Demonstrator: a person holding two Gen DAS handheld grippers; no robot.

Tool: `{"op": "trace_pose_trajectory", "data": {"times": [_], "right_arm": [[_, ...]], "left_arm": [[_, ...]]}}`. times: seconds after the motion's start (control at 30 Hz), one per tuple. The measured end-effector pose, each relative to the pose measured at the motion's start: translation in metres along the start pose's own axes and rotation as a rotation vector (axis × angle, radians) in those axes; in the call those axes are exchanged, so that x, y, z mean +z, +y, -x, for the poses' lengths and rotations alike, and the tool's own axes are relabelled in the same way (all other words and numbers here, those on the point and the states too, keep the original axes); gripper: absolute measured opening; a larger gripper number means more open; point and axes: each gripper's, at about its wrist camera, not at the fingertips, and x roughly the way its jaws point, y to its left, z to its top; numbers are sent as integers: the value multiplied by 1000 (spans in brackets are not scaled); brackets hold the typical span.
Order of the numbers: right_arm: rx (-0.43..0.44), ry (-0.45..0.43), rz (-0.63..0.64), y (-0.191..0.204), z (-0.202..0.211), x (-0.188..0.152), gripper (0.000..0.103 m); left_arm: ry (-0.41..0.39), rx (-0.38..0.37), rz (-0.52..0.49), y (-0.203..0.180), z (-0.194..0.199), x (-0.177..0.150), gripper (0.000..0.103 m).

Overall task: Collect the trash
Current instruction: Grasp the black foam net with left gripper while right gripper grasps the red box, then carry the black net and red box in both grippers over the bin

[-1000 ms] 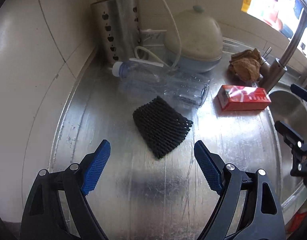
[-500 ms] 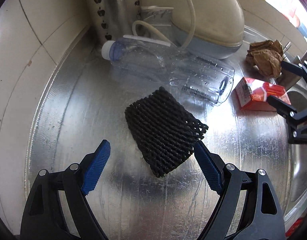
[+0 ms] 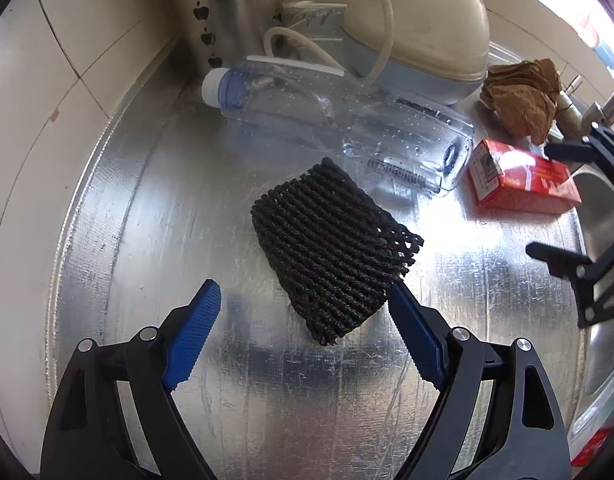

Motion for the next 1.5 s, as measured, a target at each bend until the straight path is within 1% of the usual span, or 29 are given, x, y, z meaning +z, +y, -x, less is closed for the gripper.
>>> {"op": "trace_pose_trajectory", "data": {"times": [0.03, 0.07, 0.13, 0.17, 0.23, 0.27, 0.3, 0.33, 0.37, 0.4, 0.43, 0.47, 0.5, 0.53, 0.6, 0.73, 0.77, 0.87, 0.93, 1.0, 1.03, 1.07, 1.1, 1.13, 1.17, 1.2, 1.27, 1.3, 1.5], "right_arm": [[39, -11, -29, 0, 2, 0, 99], [54, -12, -46, 1, 3, 1, 99], [70, 0, -74, 4, 3, 2, 99], [76, 10, -84, 6, 3, 3, 96], [58, 20, -96, 8, 4, 8, 89], [32, 9, -95, 5, 5, 11, 84], [-14, -6, -88, 5, 4, 13, 84], [-62, -2, -78, 5, 0, 14, 84], [-92, 15, -75, 8, -5, 13, 84], [-98, 32, -83, 4, -11, 12, 84], [-91, 44, -96, 1, -17, 11, 83], [-83, 55, -108, -2, -22, 10, 79], [-68, 55, -128, -4, -25, 8, 71], [-58, 47, -154, -8, -25, 7, 70], [-35, 43, -191, -13, -26, 2, 65], [-21, 37, -223, -18, -26, -3, 63], [-16, 35, -231, -14, -20, -16, 61], [-14, 31, -248, -16, -17, -20, 57], [-17, 30, -253, -17, -17, -22, 55], [-20, 30, -268, -17, -18, -22, 48], [-18, 31, -282, -16, -17, -22, 46], [-27, 32, -290, -10, -14, -19, 42], [-31, 32, -302, -10, -13, -20, 41], [-35, 31, -314, -9, -12, -21, 41], [-39, 29, -324, -2, 0, -21, 41], [-40, 28, -337, 1, 3, -24, 41], [-46, 23, -353, 8, 5, -29, 41], [-45, 21, -361, 12, 6, -30, 41], [-28, 6, -420, 23, 11, -41, 41]], "left_arm": [[0, 3, 0, 1, -1, 1, 83], [2, 5, 0, 0, -1, 1, 83], [5, 6, 0, 3, -1, 1, 83], [7, 5, 1, 4, -1, 2, 83], [8, 5, 1, 5, -1, 1, 83], [7, 1, 3, 6, -2, 1, 83], [8, -1, 6, 7, 0, 3, 83], [8, 0, 11, 7, 0, 4, 83], [9, -3, 19, 8, -2, 5, 83], [15, -11, 25, 9, -3, 6, 83], [19, -15, 28, 7, -3, 6, 83], [24, -14, 27, 5, -5, 7, 83], [28, -14, 25, 4, -7, 7, 85], [34, -22, 31, 4, -10, 8, 85], [31, -18, 36, 3, -11, 10, 87], [20, -43, 31, 1, -13, 16, 86], [15, -51, 29, 1, -13, 17, 86], [0, -79, 38, 0, -17, 23, 86], [-12, -90, 43, 0, -16, 26, 79], [-12, -90, 29, -2, -14, 29, 61], [-9, -99, 18, -4, -12, 29, 54], [-4, -117, 7, -5, -11, 30, 40], [3, -134, -1, -7, -9, 30, 29], [11, -152, -3, -7, -8, 30, 25], [15, -160, -8, -11, -5, 28, 21], [16, -163, -20, -13, -3, 26, 18], [11, -156, -48, -18, 0, 20, 17], [8, -158, -55, -16, -2, 11, 16], [0, -224, -29, -5, 10, -5, 13]]}}
